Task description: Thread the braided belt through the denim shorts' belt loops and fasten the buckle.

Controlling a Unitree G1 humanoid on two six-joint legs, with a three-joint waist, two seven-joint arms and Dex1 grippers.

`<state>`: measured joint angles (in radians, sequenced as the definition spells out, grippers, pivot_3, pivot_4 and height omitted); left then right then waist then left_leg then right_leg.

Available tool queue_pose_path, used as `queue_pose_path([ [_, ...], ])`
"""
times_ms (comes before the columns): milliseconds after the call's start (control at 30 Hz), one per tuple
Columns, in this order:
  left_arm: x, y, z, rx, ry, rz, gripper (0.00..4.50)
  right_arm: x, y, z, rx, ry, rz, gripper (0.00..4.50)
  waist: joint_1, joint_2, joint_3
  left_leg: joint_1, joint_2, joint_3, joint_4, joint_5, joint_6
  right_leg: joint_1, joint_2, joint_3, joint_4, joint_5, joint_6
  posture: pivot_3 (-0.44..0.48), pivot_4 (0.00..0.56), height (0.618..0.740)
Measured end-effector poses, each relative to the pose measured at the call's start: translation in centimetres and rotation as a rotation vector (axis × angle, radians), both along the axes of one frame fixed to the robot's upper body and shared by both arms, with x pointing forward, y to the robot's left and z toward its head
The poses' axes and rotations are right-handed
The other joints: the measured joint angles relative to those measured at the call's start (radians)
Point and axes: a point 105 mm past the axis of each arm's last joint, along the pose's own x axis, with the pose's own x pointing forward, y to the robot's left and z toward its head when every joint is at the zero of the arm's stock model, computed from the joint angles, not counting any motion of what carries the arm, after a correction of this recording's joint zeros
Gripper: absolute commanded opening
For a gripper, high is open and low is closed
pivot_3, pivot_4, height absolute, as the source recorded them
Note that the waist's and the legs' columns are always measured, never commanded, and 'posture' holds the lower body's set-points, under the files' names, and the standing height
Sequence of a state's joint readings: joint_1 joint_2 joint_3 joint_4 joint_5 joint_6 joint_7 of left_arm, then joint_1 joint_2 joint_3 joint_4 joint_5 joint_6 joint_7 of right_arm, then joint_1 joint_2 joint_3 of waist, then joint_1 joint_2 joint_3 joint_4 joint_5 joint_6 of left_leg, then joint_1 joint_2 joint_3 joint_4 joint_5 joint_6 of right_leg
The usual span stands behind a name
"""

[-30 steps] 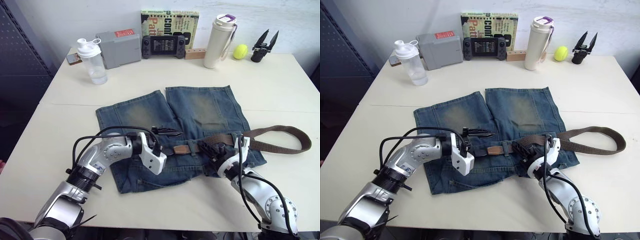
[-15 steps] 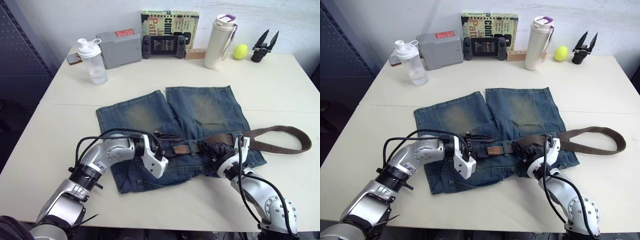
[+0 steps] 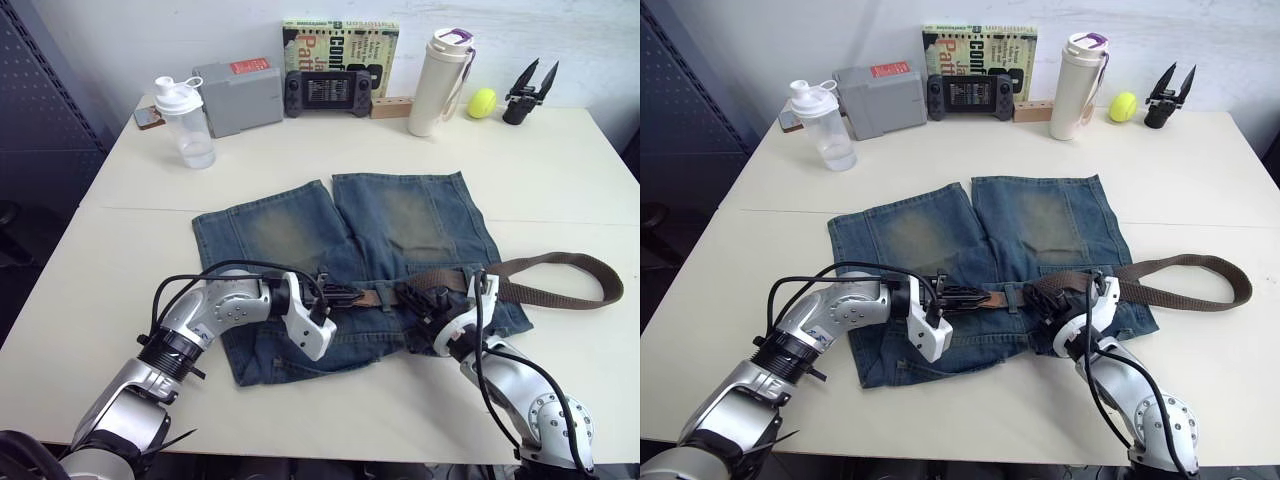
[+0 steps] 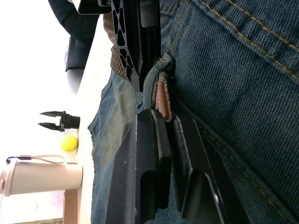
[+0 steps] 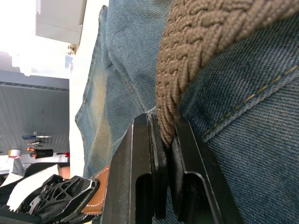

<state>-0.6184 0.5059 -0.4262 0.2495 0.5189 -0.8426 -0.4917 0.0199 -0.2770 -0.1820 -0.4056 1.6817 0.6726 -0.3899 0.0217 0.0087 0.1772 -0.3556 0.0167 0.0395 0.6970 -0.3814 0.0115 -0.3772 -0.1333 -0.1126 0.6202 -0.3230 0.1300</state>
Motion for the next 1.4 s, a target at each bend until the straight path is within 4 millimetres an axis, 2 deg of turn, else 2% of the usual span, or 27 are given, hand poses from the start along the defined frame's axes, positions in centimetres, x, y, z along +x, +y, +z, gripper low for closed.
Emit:
queue_pose_path([
  [67, 0.0, 0.0, 0.0, -0.002, -0.002, 0.002, 0.0, -0.3, -0.2, 0.9, 0.028, -0.017, 0.007, 1.98, 0.0, 0.001, 0.0, 0.0, 0.0, 0.0, 0.0, 0.0, 0.0, 0.0, -0.001, 0.0, 0.0, 0.0, 0.0, 0.0, 0.15, 0.731],
  [233, 0.1, 0.1, 0.1, -0.007, -0.004, 0.006, 0.0, -1.3, -2.4, 4.5, -0.11, -0.143, 0.056, 4.43, 0.004, 0.001, 0.001, -0.001, -0.001, -0.001, 0.001, 0.001, 0.002, 0.0, -0.003, -0.001, 0.0, 0.0, 0.001, 0.0, 0.15, 0.731],
  [300, 0.1, 0.0, 0.1, -0.012, -0.005, 0.006, 0.0, -2.2, -2.7, 6.3, -0.257, -0.231, 0.132, 4.43, 0.004, 0.001, 0.001, -0.001, -0.001, 0.0, 0.001, 0.001, 0.002, 0.0, -0.003, -0.001, -0.001, 0.0, 0.001, 0.0, 0.15, 0.731],
  [367, 0.1, 0.1, 0.1, -0.012, -0.004, 0.008, 0.0, -3.2, -2.2, 7.6, -0.48, -0.346, 0.243, 4.43, 0.005, 0.002, 0.002, -0.001, -0.001, 0.0, 0.0, 0.001, 0.002, 0.0, -0.003, -0.001, -0.001, 0.0, 0.001, 0.0, 0.15, 0.731],
  [433, 0.1, 0.1, 0.1, -0.013, -0.003, 0.008, 0.0, -4.7, -1.2, 8.0, -0.756, -0.467, 0.394, 4.43, 0.005, 0.002, 0.002, -0.001, -0.001, -0.001, 0.0, 0.001, 0.002, 0.0, -0.002, -0.001, -0.002, 0.0, 0.001, 0.0, 0.15, 0.731],
  [467, 0.2, 0.1, 0.1, -0.014, -0.003, 0.008, 0.0, -5.3, -0.7, 7.8, -0.84, -0.501, 0.449, 4.43, 0.005, 0.002, 0.002, -0.002, -0.001, -0.001, 0.0, 0.001, 0.002, 0.0, -0.001, -0.002, -0.003, 0.0, 0.001, 0.0, 0.15, 0.731],
  [533, 0.2, 0.0, 0.1, -0.015, 0.0, 0.008, 0.0, -6.5, 0.0, 6.3, -1.054, -0.563, 0.591, 4.43, 0.006, -0.002, 0.003, -0.002, -0.003, -0.002, 0.0, 0.001, 0.002, 0.001, 0.0, -0.003, -0.003, 0.0, 0.001, 0.0, 0.15, 0.731],
  [567, 0.1, -0.1, 0.1, -0.017, 0.0, 0.006, 0.0, -7.2, -0.9, 3.1, -1.288, -0.553, 0.745, 4.43, 0.007, -0.003, 0.003, -0.002, -0.005, -0.001, 0.001, 0.001, 0.002, 0.001, -0.002, -0.002, -0.003, 0.001, 0.001, 0.0, 0.15, 0.731],
  [633, 0.2, 0.0, 0.0, -0.016, 0.003, 0.008, 0.0, -7.7, -1.4, 1.2, -1.427, -0.607, 0.838, 4.43, 0.008, -0.005, 0.005, -0.003, -0.005, -0.001, 0.002, 0.001, 0.002, 0.001, -0.002, -0.002, -0.004, 0.002, 0.003, 0.0, 0.15, 0.731],
  [767, 0.3, 0.0, 0.0, -0.017, 0.005, 0.01, 0.0, -6.8, -1.9, 0.2, -1.623, -0.741, 0.848, 4.43, 0.006, -0.006, 0.005, -0.003, -0.005, -0.001, 0.002, 0.001, 0.002, 0.002, -0.002, -0.002, -0.005, 0.002, 0.004, 0.0, 0.15, 0.731],
  [833, 0.3, 0.0, 0.0, -0.019, 0.007, 0.01, 0.0, -5.4, -2.9, -0.8, -1.745, -0.743, 0.789, 4.43, 0.006, -0.006, 0.005, -0.003, -0.005, -0.002, 0.002, 0.001, 0.002, 0.002, -0.002, -0.003, -0.005, 0.002, 0.004, 0.0, 0.15, 0.731],
  [900, 0.3, 0.0, 0.0, -0.019, 0.008, 0.011, 0.0, -4.8, -2.6, -0.8, -1.784, -0.777, 0.743, 4.43, 0.006, -0.006, 0.005, -0.002, -0.005, -0.002, 0.002, 0.001, 0.002, 0.002, -0.001, -0.004, -0.005, 0.002, 0.004, 0.0, 0.15, 0.731],
  [967, 0.3, 0.0, 0.0, -0.019, 0.008, 0.012, 0.0, -4.7, -2.3, -0.9, -1.804, -0.796, 0.71, 3.92, 0.005, -0.008, 0.003, -0.002, -0.004, -0.003, 0.002, 0.001, 0.002, 0.003, -0.001, -0.004, -0.005, 0.002, 0.004, 0.0, 0.15, 0.731],
  [1033, 0.3, 0.0, 0.0, -0.019, 0.009, 0.013, 0.0, -4.8, -2.1, -1.3, -1.798, -0.791, 0.694, 3.22, 0.005, -0.009, 0.003, -0.001, -0.004, -0.003, 0.002, 0.001, 0.001, 0.004, -0.001, -0.004, -0.005, 0.002, 0.004, 0.0, 0.15, 0.731],
  [1133, 0.3, 0.0, 0.0, -0.018, 0.008, 0.013, 0.0, -5.0, -2.1, -2.1, -1.771, -0.765, 0.682, 1.62, 0.005, -0.009, 0.003, -0.001, -0.005, -0.002, 0.003, 0.001, 0.002, 0.004, -0.001, -0.003, -0.004, 0.002, 0.004, 0.0, 0.15, 0.731],
  [1233, 0.3, 0.0, 0.0, -0.018, 0.007, 0.012, 0.0, -4.9, -2.3, -2.6, -1.766, -0.738, 0.677, 0.32, 0.006, -0.009, 0.003, -0.001, -0.005, -0.002, 0.003, 0.001, 0.002, 0.004, -0.001, -0.003, -0.004, 0.002, 0.004, 0.0, 0.15, 0.731],
  [1267, 0.3, 0.0, 0.0, -0.018, 0.007, 0.011, 0.0, -4.9, -2.4, -2.6, -1.769, -0.734, 0.679, 0.1, 0.006, -0.009, 0.003, -0.001, -0.005, -0.002, 0.003, 0.001, 0.002, 0.004, -0.002, -0.003, -0.004, 0.002, 0.004, 0.0, 0.15, 0.731],
  [1400, 0.1, -0.2, 0.5, -0.012, -0.023, -0.003, 0.0, -3.7, -3.7, -2.3, -1.78, -0.667, 0.592, 0.1, 0.008, -0.01, 0.003, -0.001, -0.005, -0.003, 0.003, 0.001, 0.002, 0.004, -0.002, -0.003, -0.004, 0.002, 0.004, 0.0, 0.15, 0.731],
])
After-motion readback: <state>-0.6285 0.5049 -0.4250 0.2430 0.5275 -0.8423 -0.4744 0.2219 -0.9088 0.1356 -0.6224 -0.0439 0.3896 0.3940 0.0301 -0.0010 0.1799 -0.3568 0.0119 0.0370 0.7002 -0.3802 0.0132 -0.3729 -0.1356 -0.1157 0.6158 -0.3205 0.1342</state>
